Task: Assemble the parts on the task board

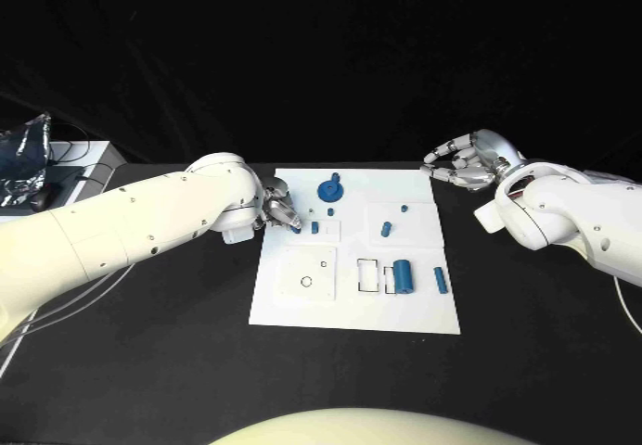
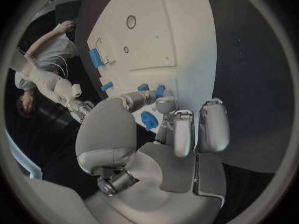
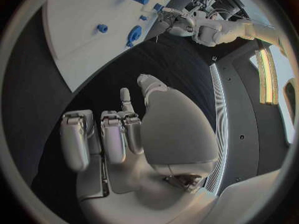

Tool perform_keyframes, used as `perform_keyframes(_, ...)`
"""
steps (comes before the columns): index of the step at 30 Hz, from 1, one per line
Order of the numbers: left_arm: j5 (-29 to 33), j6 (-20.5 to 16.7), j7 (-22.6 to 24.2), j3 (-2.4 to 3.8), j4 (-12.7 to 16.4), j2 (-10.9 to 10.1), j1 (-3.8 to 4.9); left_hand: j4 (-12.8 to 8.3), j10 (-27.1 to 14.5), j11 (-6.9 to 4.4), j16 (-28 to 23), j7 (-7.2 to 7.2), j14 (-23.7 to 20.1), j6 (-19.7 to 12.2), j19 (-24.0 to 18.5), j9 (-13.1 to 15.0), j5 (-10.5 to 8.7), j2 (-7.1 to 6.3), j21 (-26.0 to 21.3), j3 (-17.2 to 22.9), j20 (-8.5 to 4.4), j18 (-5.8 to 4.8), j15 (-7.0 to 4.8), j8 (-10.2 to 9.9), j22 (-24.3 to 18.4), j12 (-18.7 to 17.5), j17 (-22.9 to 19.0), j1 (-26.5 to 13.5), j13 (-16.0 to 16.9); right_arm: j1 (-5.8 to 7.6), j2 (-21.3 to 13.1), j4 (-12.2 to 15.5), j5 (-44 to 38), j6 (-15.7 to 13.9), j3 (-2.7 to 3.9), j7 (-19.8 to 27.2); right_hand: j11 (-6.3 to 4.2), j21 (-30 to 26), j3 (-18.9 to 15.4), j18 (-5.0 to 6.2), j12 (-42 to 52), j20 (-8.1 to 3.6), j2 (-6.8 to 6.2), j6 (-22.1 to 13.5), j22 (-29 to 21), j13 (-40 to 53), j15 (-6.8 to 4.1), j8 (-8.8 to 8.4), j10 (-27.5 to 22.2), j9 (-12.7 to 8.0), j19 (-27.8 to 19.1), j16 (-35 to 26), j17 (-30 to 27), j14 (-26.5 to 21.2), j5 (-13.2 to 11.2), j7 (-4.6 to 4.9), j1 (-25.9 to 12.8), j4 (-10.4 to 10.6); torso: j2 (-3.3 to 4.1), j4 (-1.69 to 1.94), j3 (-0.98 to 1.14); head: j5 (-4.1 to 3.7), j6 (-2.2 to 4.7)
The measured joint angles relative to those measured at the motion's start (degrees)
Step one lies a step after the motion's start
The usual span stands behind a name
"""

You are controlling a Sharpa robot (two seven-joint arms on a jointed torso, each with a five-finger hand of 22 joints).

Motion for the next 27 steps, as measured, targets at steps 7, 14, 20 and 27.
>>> perform_keyframes(7, 0.0, 0.2, -0.1, 0.01, 0.0, 0.1, 0.0, 0.0, 0.0, 0.01, 0.0, 0.19, 0.0, 0.2, 0.0, 0.0, 0.0, 0.0, 0.0, 0.0, 0.0, 0.0, 0.0, 0.0, 0.0, 0.0, 0.0, 0.0, 0.0, 0.0, 0.0, 0.0, 0.0, 0.0, 0.0, 0.0, 0.0, 0.0, 0.0, 0.0, 0.0, 0.0, 0.0, 0.0, 0.0, 0.0, 0.0, 0.0, 0.0, 0.0, 0.0, 0.0, 0.0, 0.0, 0.0, 0.0, 0.0, 0.0, -0.02, -0.01, 0.03, 0.03, -0.01)
perform_keyframes(14, 0.0, 0.3, -0.1, 0.0, -0.2, 0.1, 0.01, 0.0, 0.0, 0.02, 0.0, 0.19, 0.0, 0.2, 0.0, 0.0, 0.0, 0.0, 0.0, 0.0, 0.0, 0.0, 0.0, 0.0, 0.0, 0.0, 0.0, 0.0, 0.0, 0.0, 0.0, 0.0, 0.0, 0.0, 0.0, 0.0, 0.0, 0.0, 0.0, 0.0, 0.0, 0.0, 0.0, 0.0, 0.0, 0.0, 0.0, 0.0, 0.0, 0.0, 0.0, 0.0, 0.0, 0.0, 0.0, 0.0, 0.0, 0.0, -0.03, -0.02, 0.03, 0.01, 0.02)
perform_keyframes(20, 0.0, 0.4, 0.0, 0.01, -0.2, 0.2, 0.02, 0.2, -0.1, 0.09, 0.0, 0.19, 0.0, 0.2, 0.0, 0.0, -0.01, 0.0, 0.0, 0.2, 0.0, 0.0, 0.0, 0.0, 0.0, 0.0, 0.0, 0.0, 0.1, 0.0, -0.1, 0.1, 0.0, 0.0, 0.0, 0.0, 0.0, 0.0, 0.0, 0.0, 0.0, 0.0, 0.0, 0.0, 0.0, 0.0, 0.0, 0.0, 0.0, 0.0, 0.0, 0.0, 0.0, 0.0, 0.0, 0.0, 0.0, 0.0, -0.03, -0.01, 0.0, -0.08, 0.07)
perform_keyframes(27, 0.0, 0.4, 0.0, 0.01, -0.4, 0.3, 0.03, 0.2, 0.3, -0.14, 0.0, 0.11, 0.0, 0.5, 0.0, 0.0, -0.66, 0.78, 0.0, 0.2, 0.0, 0.0, 0.0, 0.0, -0.1, 0.0, 0.0, -0.8, 0.0, 0.0, -0.1, 0.1, 0.0, 0.0, 0.0, 0.0, 0.0, -0.2, 0.0, 0.0, 0.0, 0.0, 0.0, 0.0, 0.0, 0.0, 0.0, 0.0, 0.0, 0.1, 0.0, 0.0, 0.0, 0.0, -0.2, 0.0, 0.0, 0.0, -0.02, -0.01, -0.03, -0.09, 0.01)
